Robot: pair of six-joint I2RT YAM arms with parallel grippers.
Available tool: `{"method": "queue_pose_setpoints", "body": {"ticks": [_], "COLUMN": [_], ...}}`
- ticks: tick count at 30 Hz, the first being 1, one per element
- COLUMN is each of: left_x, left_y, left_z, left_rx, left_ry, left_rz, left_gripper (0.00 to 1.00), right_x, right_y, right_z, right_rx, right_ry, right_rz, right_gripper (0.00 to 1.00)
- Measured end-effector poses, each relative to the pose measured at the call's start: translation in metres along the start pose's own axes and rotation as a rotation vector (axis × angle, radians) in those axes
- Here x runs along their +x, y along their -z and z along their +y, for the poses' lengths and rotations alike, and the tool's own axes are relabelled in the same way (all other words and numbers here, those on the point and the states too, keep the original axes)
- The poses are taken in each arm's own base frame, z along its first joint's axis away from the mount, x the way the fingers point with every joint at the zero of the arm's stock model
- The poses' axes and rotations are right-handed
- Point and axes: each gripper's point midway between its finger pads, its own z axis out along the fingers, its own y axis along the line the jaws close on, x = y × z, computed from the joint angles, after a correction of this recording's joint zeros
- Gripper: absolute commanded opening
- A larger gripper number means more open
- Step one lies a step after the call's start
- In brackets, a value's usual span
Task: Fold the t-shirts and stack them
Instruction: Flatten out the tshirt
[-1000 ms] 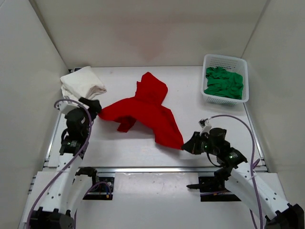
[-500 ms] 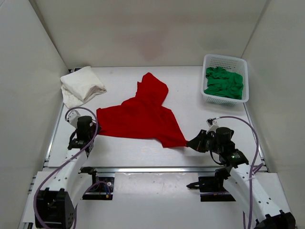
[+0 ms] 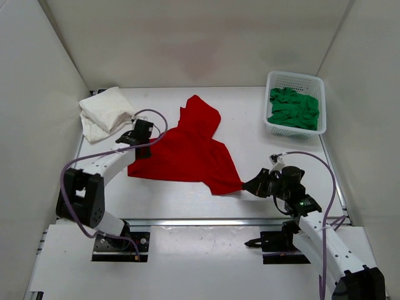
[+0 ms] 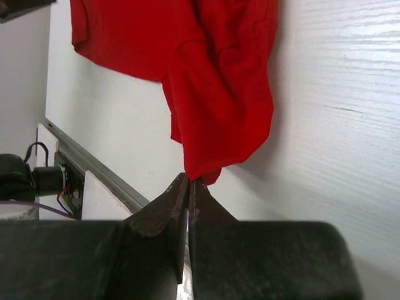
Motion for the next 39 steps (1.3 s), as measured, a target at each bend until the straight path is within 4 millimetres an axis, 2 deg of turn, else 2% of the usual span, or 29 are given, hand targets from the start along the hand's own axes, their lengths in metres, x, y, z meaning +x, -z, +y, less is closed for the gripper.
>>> {"method": "queue_pose_setpoints", "body": {"ticks": [2, 6, 11, 13, 21, 24, 36, 38, 39], "left_x": [0.004, 0.034, 0.046, 0.053, 0.074, 0.071, 0.062, 0.061, 0.061], "left_y": [-0.005, -0.001, -0.007, -0.006, -0.017, -0.019, -0.024, -0.026, -0.028], "left_z": [-0.006, -0.008, 0.027, 0.033, 0.018, 0.014, 0.023, 0.023, 0.022], "left_rx": [-0.034, -0.066, -0.128, -0.138, -0.135, -0.139, -0.183, -0.19, -0.193], "left_ry": [-0.119, -0.291, -0.265, -0.271, -0.374, -0.386, -0.377, -0.38, -0.383], "left_rz": [0.03, 0.109, 0.176, 0.197, 0.262, 0.251, 0.236, 0.238, 0.242], "left_gripper": [0.4, 0.37, 0.46, 0.49, 0.48, 0.47, 0.43, 0.41, 0.37], "right_x": [-0.003, -0.006, -0.006, -0.008, -0.009, -0.009, -0.01, -0.01, -0.01], "right_y": [0.0, 0.0, 0.0, 0.0, 0.0, -0.001, 0.0, 0.0, 0.0], "right_z": [-0.001, 0.001, 0.003, 0.004, 0.007, 0.007, 0.009, 0.009, 0.009], "right_rx": [-0.005, -0.021, -0.03, -0.038, -0.053, -0.056, -0.068, -0.07, -0.071], "right_ry": [-0.006, 0.002, 0.011, 0.013, 0.02, 0.02, 0.024, 0.024, 0.025], "right_rz": [-0.014, -0.022, -0.021, -0.028, -0.028, -0.027, -0.026, -0.025, -0.025], "right_gripper": [0.0, 0.0, 0.0, 0.0, 0.0, 0.0, 0.0, 0.0, 0.0]}}
